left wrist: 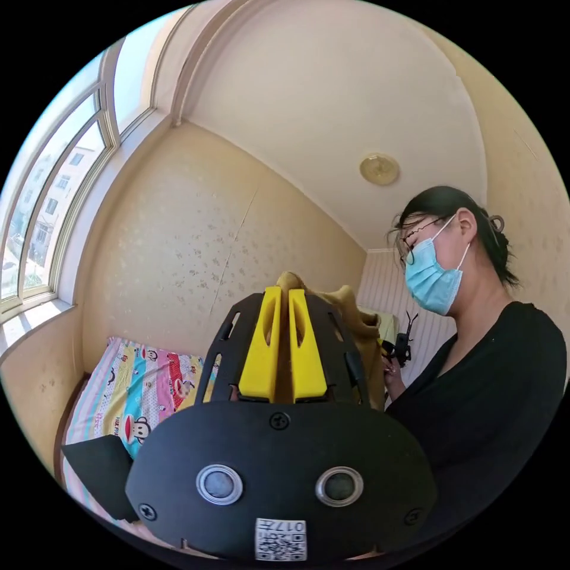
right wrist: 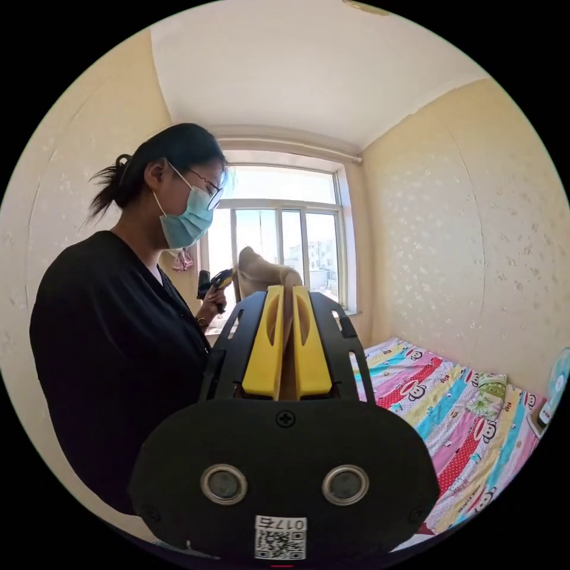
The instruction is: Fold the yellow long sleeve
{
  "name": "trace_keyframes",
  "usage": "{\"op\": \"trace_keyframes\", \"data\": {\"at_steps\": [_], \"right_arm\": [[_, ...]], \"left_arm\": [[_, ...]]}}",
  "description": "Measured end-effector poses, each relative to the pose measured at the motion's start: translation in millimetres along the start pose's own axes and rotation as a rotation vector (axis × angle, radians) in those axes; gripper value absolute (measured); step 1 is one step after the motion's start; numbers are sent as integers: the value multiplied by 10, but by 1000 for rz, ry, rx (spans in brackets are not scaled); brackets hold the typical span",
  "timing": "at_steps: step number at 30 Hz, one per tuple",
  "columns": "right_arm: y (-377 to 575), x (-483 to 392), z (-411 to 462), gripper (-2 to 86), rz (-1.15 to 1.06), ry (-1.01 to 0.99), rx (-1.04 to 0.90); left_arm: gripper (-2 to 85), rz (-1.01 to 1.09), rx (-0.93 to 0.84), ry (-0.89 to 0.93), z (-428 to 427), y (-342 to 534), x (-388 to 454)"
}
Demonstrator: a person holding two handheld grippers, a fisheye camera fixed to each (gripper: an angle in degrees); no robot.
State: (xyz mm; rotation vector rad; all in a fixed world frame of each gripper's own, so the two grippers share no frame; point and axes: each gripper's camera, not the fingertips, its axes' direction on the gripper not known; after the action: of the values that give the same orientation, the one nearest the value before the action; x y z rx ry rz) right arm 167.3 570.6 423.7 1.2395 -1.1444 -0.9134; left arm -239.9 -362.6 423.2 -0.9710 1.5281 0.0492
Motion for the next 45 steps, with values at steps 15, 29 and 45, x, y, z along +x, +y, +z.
{"op": "trace_keyframes", "data": {"at_steps": [15, 29, 45], "right_arm": [[2223, 3940, 3258, 44, 881, 353, -791], [4225, 2388, 3482, 111, 1223, 128, -1019], [3349, 2565, 2818, 65, 1157, 465, -1204]], "left_arm": [[55, -575, -895, -493, 3334, 1760, -4727], [128, -694, -1172, -761, 1210, 3080, -4002], [27, -806, -1169, -374, 639, 1767, -4410]]}}
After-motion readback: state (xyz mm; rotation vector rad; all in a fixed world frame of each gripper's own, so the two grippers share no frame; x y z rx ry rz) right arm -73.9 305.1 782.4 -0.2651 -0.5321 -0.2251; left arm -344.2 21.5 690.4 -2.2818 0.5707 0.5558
